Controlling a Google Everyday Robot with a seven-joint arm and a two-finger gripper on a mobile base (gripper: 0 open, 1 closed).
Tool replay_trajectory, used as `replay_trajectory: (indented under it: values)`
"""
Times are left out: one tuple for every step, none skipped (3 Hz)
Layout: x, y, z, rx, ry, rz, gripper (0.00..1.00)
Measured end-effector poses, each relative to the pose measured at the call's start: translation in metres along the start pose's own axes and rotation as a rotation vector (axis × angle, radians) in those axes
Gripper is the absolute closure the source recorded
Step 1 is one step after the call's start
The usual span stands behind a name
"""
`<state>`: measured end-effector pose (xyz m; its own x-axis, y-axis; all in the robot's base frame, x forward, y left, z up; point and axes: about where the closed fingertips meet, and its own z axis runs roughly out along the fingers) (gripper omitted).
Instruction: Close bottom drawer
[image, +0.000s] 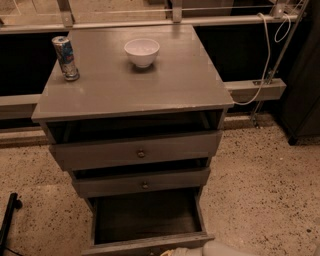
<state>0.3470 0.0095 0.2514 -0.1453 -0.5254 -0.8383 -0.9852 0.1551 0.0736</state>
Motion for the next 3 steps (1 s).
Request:
replay_trajectory:
  values:
    - [0.026, -0.017, -0.007, 0.051, 0.074, -0.053, 0.96]
    - [0.053, -0.039, -0.016, 0.113, 0.099, -0.133, 1.00]
    - [0.070, -0.060, -0.016, 0.131, 0.121, -0.182, 1.00]
